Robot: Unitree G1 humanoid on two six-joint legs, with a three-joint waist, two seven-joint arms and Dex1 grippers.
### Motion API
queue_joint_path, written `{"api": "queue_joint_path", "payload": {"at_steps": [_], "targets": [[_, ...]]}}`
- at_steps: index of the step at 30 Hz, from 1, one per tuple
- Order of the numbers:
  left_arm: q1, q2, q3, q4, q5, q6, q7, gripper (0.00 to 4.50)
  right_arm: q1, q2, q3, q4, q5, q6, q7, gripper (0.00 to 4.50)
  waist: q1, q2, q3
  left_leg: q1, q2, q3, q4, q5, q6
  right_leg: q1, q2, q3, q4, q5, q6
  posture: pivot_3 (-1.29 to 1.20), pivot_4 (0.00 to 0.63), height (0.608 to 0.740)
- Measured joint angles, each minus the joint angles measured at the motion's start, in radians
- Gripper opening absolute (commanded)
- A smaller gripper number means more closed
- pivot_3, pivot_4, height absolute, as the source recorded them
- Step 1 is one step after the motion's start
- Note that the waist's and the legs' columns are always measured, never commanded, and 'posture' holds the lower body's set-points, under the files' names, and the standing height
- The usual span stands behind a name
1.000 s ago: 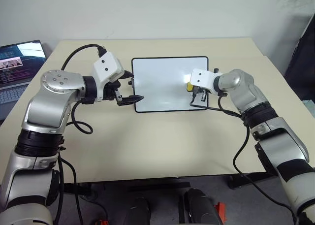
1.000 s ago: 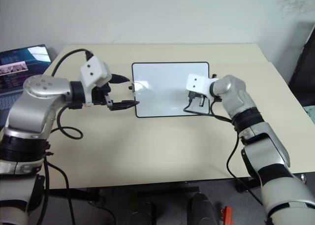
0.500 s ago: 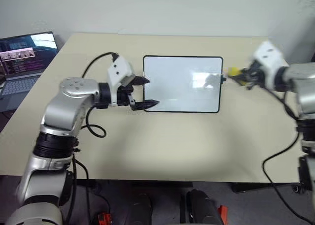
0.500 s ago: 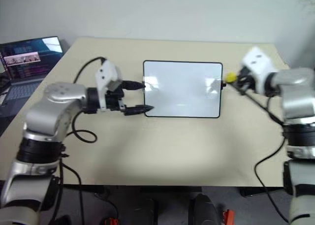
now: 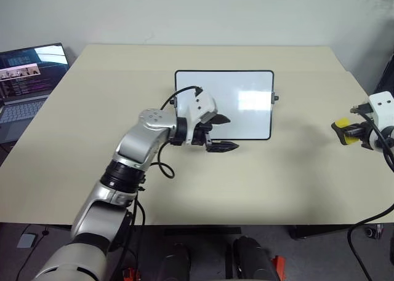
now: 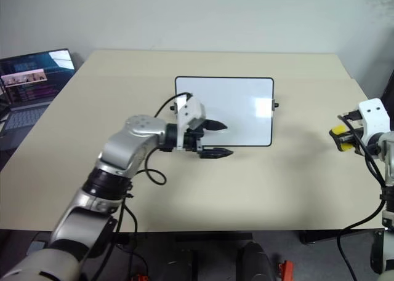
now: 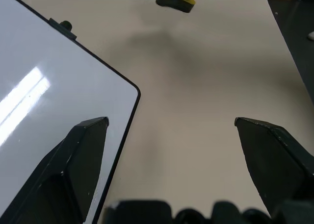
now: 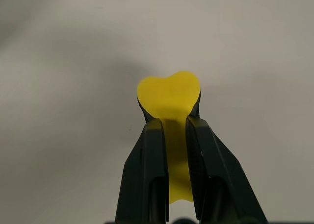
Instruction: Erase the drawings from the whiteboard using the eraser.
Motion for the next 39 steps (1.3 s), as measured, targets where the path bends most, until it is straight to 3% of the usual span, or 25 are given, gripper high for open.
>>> {"api": "queue_joint_path", "payload": {"at_steps": [16,29,35,39], "targets": [[0.003,-0.024,-0.012,-0.017,0.004,0.015,0.009,4.50,-0.023,-0.026,0.032,0.210,0.043,-0.047,-0.063,0.21,0.000,0.000,0.000,0.000,0.000,0.000,0.000,0.000,0.000,0.000,0.000,0.000,0.000,0.000,0.000,0.00,0.150,0.740],[0.020,-0.002,0.017,-0.040,-0.013,0.035,0.012,4.50,-0.051,-0.056,0.067,0.273,0.052,-0.070,-0.060,4.39,-0.001,0.000,0.000,0.000,0.000,0.000,0.000,0.000,0.000,0.000,0.000,0.000,0.000,0.000,0.001,0.00,0.150,0.740],[0.021,0.016,0.036,-0.040,-0.020,0.039,0.015,4.50,-0.081,-0.076,0.067,0.266,0.078,-0.071,-0.058,4.47,-0.001,0.000,0.000,0.000,0.000,0.000,0.000,0.000,0.000,0.000,0.000,0.000,0.000,0.000,0.001,0.00,0.150,0.740],[0.034,0.042,0.141,-0.039,-0.030,0.032,0.077,4.50,-0.123,-0.025,0.022,0.177,0.132,-0.131,-0.067,4.47,-0.017,0.001,0.000,0.001,0.001,0.000,0.000,0.000,0.000,0.000,0.000,0.000,0.000,-0.002,0.004,0.00,0.150,0.740]]}}
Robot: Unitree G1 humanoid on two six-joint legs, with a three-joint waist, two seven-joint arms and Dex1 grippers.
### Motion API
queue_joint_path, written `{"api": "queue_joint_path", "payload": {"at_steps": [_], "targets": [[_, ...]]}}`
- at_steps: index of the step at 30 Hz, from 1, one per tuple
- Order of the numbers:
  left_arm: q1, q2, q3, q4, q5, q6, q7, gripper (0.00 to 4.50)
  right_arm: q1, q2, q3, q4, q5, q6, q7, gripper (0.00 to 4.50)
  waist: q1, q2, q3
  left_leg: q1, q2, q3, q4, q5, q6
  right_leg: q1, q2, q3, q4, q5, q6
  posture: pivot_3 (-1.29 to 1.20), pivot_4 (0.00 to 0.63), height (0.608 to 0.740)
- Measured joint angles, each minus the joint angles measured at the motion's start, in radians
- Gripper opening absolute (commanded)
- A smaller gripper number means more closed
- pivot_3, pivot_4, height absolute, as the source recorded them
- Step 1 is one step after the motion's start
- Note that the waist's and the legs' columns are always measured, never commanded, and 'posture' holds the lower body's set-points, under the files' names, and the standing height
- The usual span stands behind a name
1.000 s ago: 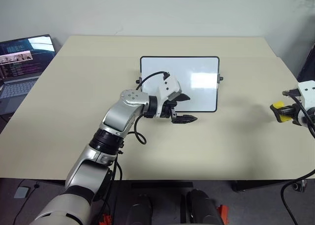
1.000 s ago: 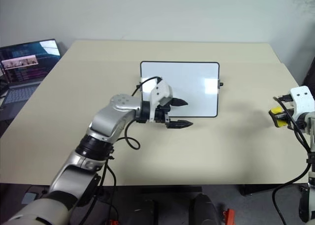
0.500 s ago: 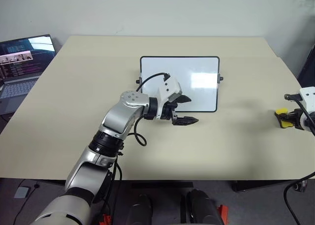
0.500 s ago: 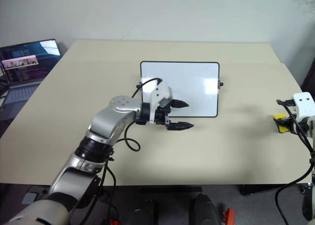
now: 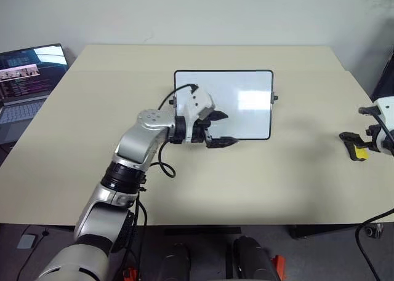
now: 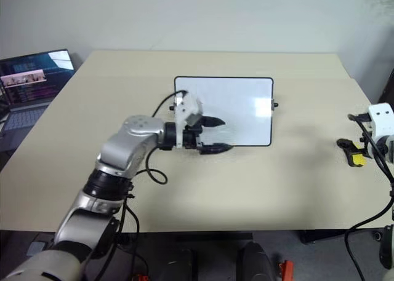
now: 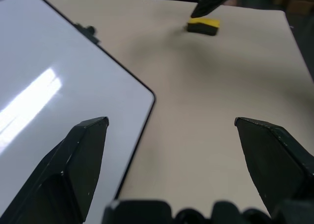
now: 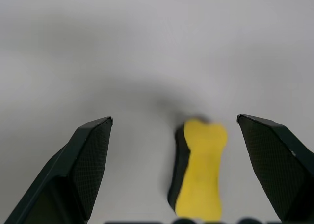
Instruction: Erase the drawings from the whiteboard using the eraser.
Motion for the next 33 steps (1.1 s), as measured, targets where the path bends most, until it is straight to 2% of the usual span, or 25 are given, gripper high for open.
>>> {"api": "queue_joint_path", "payload": {"at_steps": [4,7,12,15,22,33], "targets": [[0.008,0.000,0.136,0.026,-0.007,-0.031,0.144,4.50,-0.039,0.145,-0.048,-0.046,0.041,-0.146,-0.088,4.47,-0.005,-0.001,0.000,0.001,0.000,-0.001,0.000,0.000,0.000,0.001,0.000,0.000,0.000,0.000,0.000,0.00,0.150,0.740],[0.038,0.016,0.251,0.056,0.012,-0.064,0.295,4.50,-0.038,0.305,-0.092,-0.003,0.042,-0.322,-0.206,4.47,-0.007,-0.001,0.000,0.001,0.000,-0.001,0.000,0.000,0.000,0.002,0.000,0.000,0.000,0.001,-0.002,0.00,0.150,0.740],[0.110,0.009,0.395,0.081,0.039,-0.135,0.514,4.50,-0.017,0.447,-0.100,0.097,0.040,-0.566,-0.318,4.47,-0.002,-0.001,0.000,0.001,0.000,-0.001,-0.001,0.000,0.000,0.001,0.000,-0.001,0.000,0.003,-0.005,0.00,0.150,0.740],[0.170,-0.025,0.443,0.092,0.043,-0.186,0.608,4.50,0.008,0.491,-0.096,0.136,0.028,-0.711,-0.354,4.47,0.006,-0.001,0.000,0.001,0.000,-0.001,-0.001,0.000,0.000,0.001,0.000,-0.001,0.000,0.003,-0.005,0.00,0.150,0.740],[0.258,-0.101,0.449,0.186,0.077,-0.305,0.748,4.50,0.050,0.565,-0.089,0.240,0.031,-0.917,-0.392,4.47,0.015,-0.001,-0.001,0.003,0.000,-0.001,-0.001,0.000,-0.001,0.002,0.000,-0.001,0.001,0.004,-0.005,0.00,0.150,0.740],[0.298,-0.131,0.427,0.266,0.091,-0.411,0.787,4.50,0.073,0.604,-0.063,0.321,0.030,-1.040,-0.413,4.47,0.016,-0.001,-0.001,0.004,0.000,-0.001,-0.001,0.000,-0.001,0.003,0.000,0.000,0.001,0.004,-0.005,0.00,0.150,0.740]]}}
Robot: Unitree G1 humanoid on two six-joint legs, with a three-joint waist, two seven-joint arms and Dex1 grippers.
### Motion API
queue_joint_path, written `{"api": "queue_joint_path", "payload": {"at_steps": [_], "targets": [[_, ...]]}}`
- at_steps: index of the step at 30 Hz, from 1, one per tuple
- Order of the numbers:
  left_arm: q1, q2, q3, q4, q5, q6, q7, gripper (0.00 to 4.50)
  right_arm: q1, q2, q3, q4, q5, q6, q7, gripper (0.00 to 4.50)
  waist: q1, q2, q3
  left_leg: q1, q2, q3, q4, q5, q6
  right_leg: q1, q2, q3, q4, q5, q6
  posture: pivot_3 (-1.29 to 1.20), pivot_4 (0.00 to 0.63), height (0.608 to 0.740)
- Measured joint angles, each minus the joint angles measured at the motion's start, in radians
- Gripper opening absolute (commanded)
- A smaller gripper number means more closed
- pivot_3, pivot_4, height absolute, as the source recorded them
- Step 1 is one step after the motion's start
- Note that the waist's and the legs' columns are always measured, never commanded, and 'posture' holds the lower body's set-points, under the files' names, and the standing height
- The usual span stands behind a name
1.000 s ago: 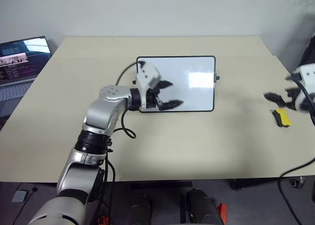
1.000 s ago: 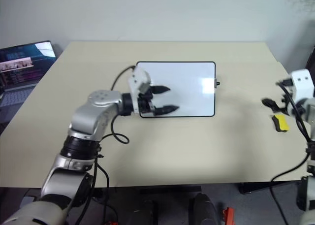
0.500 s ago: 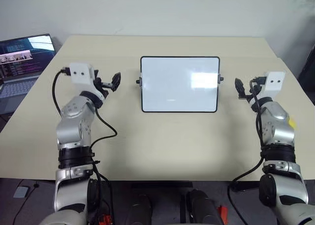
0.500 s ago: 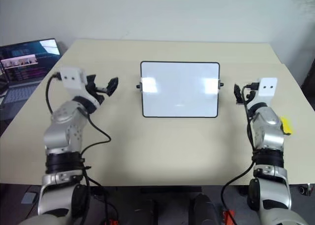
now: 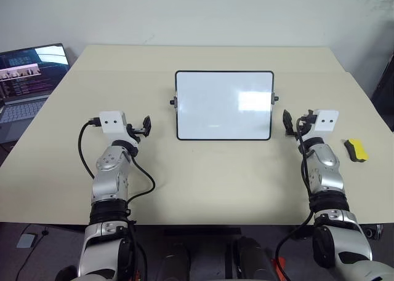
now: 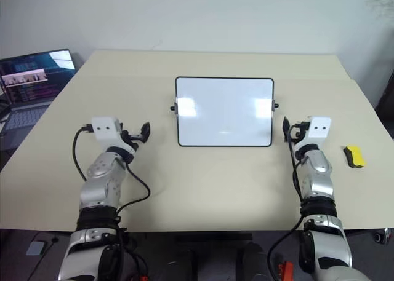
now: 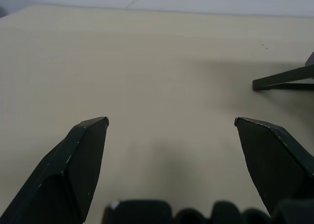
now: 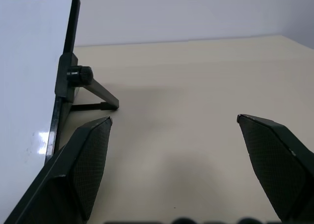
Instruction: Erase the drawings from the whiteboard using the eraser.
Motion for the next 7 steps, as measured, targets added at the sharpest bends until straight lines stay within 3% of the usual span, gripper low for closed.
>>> {"api": "queue_joint_path", "payload": {"at_steps": [7], "targets": [[0.004,-0.008,-0.007,0.017,0.004,-0.023,0.020,4.50,-0.002,0.000,0.001,0.020,0.000,-0.015,-0.019,4.47,0.000,0.000,0.000,0.000,0.000,0.000,0.000,0.000,0.000,0.000,0.000,0.000,0.000,0.000,0.000,0.00,0.150,0.740]]}}
